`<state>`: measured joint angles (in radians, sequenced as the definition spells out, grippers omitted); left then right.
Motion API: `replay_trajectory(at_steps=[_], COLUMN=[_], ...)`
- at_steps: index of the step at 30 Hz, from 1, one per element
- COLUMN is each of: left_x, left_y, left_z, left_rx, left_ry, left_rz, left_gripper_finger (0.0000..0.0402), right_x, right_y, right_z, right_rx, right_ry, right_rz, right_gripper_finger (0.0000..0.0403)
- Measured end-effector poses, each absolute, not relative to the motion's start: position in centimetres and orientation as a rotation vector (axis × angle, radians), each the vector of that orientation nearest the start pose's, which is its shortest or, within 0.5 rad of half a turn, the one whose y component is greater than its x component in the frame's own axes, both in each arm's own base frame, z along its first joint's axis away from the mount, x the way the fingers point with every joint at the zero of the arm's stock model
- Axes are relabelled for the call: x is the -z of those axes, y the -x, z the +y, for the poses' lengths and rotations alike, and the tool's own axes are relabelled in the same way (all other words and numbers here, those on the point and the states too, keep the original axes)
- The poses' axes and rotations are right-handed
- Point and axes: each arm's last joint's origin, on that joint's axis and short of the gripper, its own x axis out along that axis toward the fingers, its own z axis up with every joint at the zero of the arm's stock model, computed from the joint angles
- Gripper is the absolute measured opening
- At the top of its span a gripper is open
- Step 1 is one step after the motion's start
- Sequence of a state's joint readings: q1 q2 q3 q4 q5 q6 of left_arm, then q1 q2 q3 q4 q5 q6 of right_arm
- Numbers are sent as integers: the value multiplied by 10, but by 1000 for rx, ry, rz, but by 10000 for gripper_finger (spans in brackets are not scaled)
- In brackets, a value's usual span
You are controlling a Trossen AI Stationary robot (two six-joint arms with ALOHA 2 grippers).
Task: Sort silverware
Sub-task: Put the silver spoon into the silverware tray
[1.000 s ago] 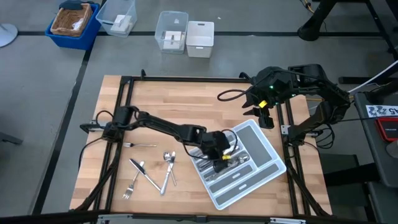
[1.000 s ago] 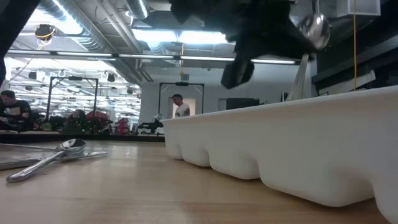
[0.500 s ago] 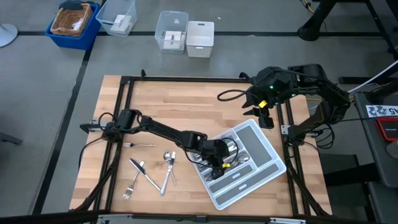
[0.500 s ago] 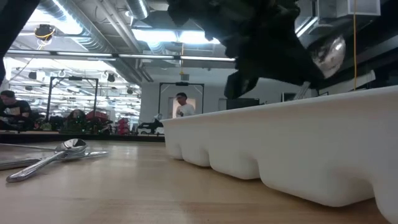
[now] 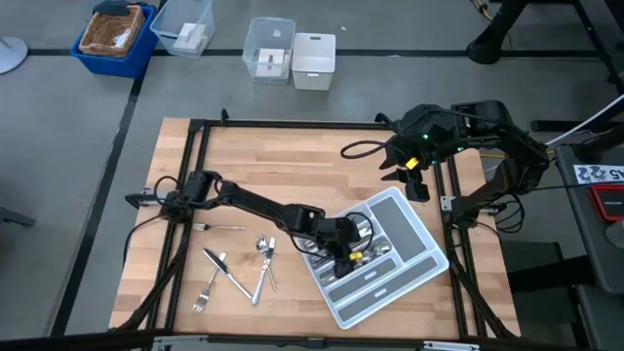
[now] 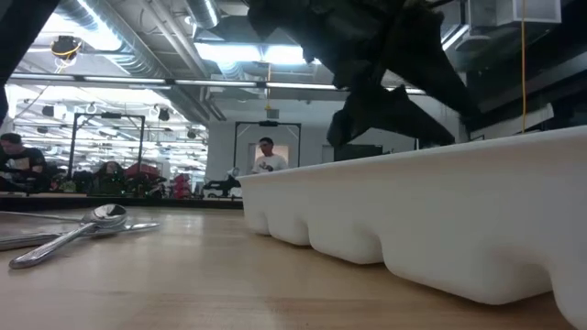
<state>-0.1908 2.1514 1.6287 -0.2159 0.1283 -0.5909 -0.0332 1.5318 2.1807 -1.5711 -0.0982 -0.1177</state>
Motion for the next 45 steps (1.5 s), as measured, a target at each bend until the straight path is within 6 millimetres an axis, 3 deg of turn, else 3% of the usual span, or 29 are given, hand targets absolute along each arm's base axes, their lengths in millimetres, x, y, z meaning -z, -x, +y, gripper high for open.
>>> replay_trajectory(at_steps=[5,12,19,23,32,36,40,45], left_x=[-206,-238,-254,-255,-235,-234,-242,-231], left_y=[-448,-394,-342,-323,-284,-266,-254,-243], left_z=[-93,-107,-136,-156,-199,-210,-195,-164], left_rx=[107,-51,-331,-416,-661,-689,-707,-893], left_ry=[689,856,794,746,835,882,915,1074], left_rz=[994,1345,1556,1619,1632,1575,1393,1140], left_gripper_finger=[122,107,104,104,104,104,104,104], right_x=[-486,-486,-486,-486,-486,-486,-486,-486], right_y=[-227,-227,-227,-227,-227,-227,-227,-227], right_z=[-5,-5,-5,-5,-5,-5,-5,-5], right_rx=[-123,-123,-123,-123,-123,-123,-123,-123], right_ry=[66,66,67,67,67,66,66,66], right_rz=[914,914,914,914,914,914,915,914], right_gripper_finger=[124,124,124,124,124,124,124,124])
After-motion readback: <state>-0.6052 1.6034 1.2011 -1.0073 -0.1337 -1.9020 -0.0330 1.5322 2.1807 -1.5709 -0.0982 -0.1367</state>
